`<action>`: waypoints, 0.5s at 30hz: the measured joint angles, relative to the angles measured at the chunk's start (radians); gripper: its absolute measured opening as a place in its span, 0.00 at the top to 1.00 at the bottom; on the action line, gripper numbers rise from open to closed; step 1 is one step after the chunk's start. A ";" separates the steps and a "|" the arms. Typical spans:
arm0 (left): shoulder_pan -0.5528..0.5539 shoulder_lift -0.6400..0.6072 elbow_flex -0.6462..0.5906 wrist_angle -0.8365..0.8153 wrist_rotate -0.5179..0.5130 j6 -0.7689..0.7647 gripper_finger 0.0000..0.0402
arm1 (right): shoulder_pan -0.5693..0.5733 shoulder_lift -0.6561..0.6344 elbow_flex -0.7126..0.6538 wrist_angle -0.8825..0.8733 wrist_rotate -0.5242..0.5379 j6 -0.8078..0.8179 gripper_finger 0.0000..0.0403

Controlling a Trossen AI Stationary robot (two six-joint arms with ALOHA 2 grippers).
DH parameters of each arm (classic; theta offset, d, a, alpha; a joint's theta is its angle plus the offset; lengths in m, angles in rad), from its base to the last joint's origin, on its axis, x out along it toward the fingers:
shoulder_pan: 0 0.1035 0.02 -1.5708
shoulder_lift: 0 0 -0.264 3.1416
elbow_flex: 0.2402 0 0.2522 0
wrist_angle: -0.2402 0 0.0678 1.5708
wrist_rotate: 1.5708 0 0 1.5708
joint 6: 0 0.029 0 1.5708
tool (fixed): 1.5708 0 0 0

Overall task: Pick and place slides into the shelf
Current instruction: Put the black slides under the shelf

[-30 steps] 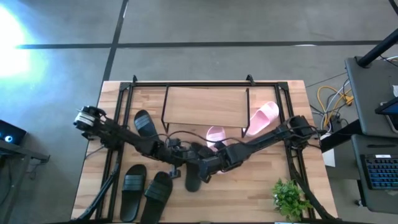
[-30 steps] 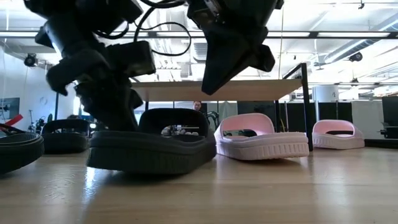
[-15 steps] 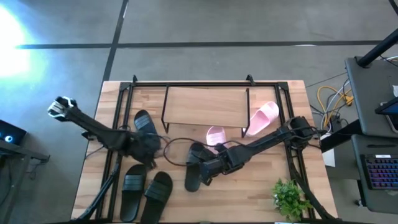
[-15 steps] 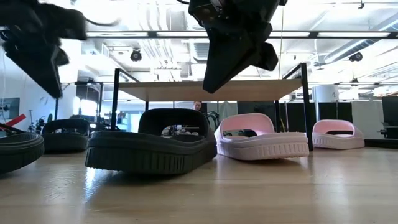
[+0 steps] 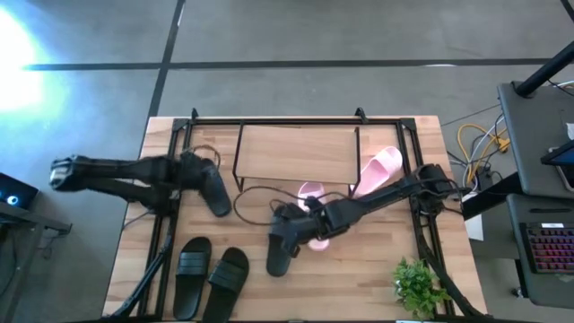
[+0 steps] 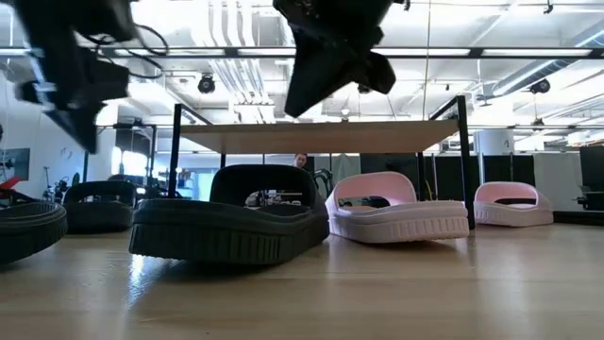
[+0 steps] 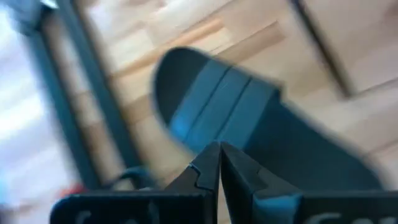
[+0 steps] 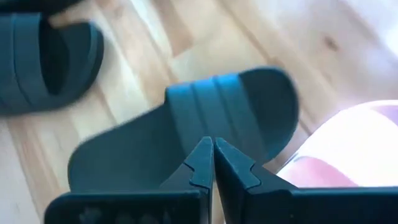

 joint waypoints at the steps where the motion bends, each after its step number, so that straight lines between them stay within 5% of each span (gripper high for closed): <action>1: 0.049 -0.003 -0.003 0.059 0.026 0.033 1.00 | -0.010 -0.008 0.001 0.000 0.000 0.000 0.98; 10: 0.440 0.090 -0.012 0.201 0.174 0.345 1.00 | -0.053 -0.095 0.001 -0.004 0.004 -0.080 0.98; 15: 0.547 0.153 -0.050 0.231 0.201 0.433 1.00 | -0.054 -0.106 0.001 -0.005 0.029 -0.087 0.98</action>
